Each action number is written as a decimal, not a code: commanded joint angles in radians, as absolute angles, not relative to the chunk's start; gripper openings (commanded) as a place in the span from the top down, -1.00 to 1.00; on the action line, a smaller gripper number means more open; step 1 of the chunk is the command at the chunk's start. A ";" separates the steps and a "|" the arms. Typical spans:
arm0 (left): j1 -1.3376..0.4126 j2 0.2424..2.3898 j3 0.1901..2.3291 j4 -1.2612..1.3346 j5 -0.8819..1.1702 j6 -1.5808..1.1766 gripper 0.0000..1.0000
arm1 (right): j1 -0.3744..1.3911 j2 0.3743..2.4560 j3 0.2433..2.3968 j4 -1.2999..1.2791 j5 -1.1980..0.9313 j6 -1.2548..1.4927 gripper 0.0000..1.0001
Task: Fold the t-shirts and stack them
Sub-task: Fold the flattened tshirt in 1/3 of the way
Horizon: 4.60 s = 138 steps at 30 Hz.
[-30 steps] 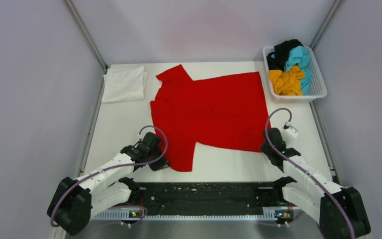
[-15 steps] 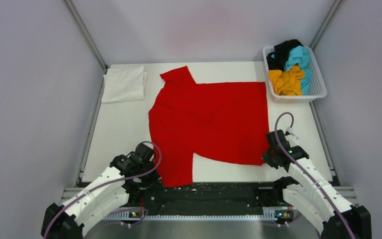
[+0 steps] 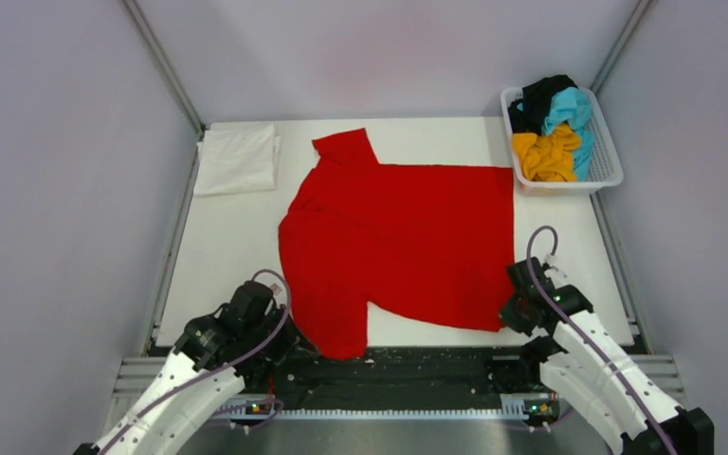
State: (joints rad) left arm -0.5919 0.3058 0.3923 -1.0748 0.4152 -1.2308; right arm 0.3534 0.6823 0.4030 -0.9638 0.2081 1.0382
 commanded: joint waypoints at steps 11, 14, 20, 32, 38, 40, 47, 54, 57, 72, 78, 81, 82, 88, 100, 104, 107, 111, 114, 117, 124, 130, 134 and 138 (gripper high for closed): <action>-0.594 0.856 0.791 -0.868 0.365 -0.966 1.00 | 0.365 0.737 0.608 -0.979 0.170 0.957 1.00; -0.595 0.825 0.820 -0.949 0.340 -0.986 1.00 | 0.364 0.747 0.662 -1.079 0.179 0.940 1.00; -0.594 0.653 0.754 -1.206 0.333 -1.100 1.00 | 0.367 0.729 0.706 -1.205 0.133 0.898 1.00; -0.594 0.459 0.791 -1.299 0.329 -1.183 1.00 | 0.367 0.721 0.791 -1.295 0.143 0.870 1.00; -0.595 0.640 0.776 -0.998 0.253 -1.066 1.00 | 0.367 0.738 0.759 -1.178 0.144 0.868 0.98; -0.593 0.724 0.801 -0.920 0.199 -1.028 1.00 | 0.365 0.755 0.757 -1.143 0.158 0.870 0.97; -0.575 0.985 0.998 -0.874 -0.033 -0.928 1.00 | 0.363 0.879 0.771 -0.981 0.179 0.855 0.92; -0.469 1.196 1.146 -0.873 -0.084 -0.856 1.00 | 0.265 0.980 0.815 -0.904 0.196 0.790 0.90; -0.403 1.267 1.180 -0.870 -0.058 -0.819 1.00 | 0.227 1.006 0.821 -0.867 0.189 0.772 0.89; -0.310 1.583 1.426 -0.875 -0.056 -0.690 1.00 | 0.121 1.162 0.849 -0.755 0.206 0.725 0.78; -0.305 1.735 1.526 -0.905 -0.012 -0.664 1.00 | 0.100 1.242 0.855 -0.702 0.209 0.727 0.64; -0.305 1.804 1.586 -0.911 -0.006 -0.673 1.00 | 0.084 1.288 0.853 -0.694 0.228 0.745 0.59; -0.305 1.822 1.604 -0.911 -0.005 -0.685 1.00 | 0.081 1.297 0.850 -0.686 0.233 0.753 0.56; -0.304 1.884 1.669 -0.847 -0.032 -0.700 1.00 | 0.068 1.354 0.820 -0.593 0.230 0.782 0.49; -0.303 2.048 1.895 -0.969 -0.009 -0.643 -0.88 | 0.057 1.377 0.926 -0.631 0.369 0.775 -0.94; -0.302 1.958 1.864 -0.989 -0.060 -0.649 -0.97 | 0.060 1.326 0.964 -0.648 0.326 0.688 -0.97; -0.303 1.828 1.712 -0.935 -0.024 -0.660 -0.98 | 0.074 1.234 0.911 -0.591 0.121 0.603 -0.98; -0.301 1.641 1.417 -0.782 0.100 -0.673 -0.98 | 0.147 1.132 0.809 -0.555 -0.079 0.570 -0.97; -0.303 1.552 1.236 -0.671 0.152 -0.701 -0.97 | 0.239 1.091 0.731 -0.522 -0.106 0.597 -0.98; -0.303 1.524 1.116 -0.592 0.210 -0.736 -0.97 | 0.283 1.111 0.672 -0.454 -0.107 0.644 -0.97; -0.301 1.533 0.952 -0.449 0.219 -0.779 -0.97 | 0.287 1.267 0.717 -0.295 0.182 0.618 -0.98; -0.279 1.530 0.849 -0.397 0.184 -0.790 -0.97 | 0.162 1.442 0.813 -0.237 0.274 0.605 -0.97; -0.240 1.524 0.784 -0.382 0.180 -0.786 -0.97 | 0.141 1.446 0.802 -0.278 0.264 0.587 -0.97; -0.227 1.506 0.741 -0.365 0.176 -0.788 -0.97 | 0.141 1.331 0.754 -0.336 0.226 0.589 -0.97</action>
State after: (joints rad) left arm -0.2447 1.5108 0.8051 -0.3920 0.2268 -0.7994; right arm 0.1368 1.4452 0.7765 -0.2928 0.2348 0.6025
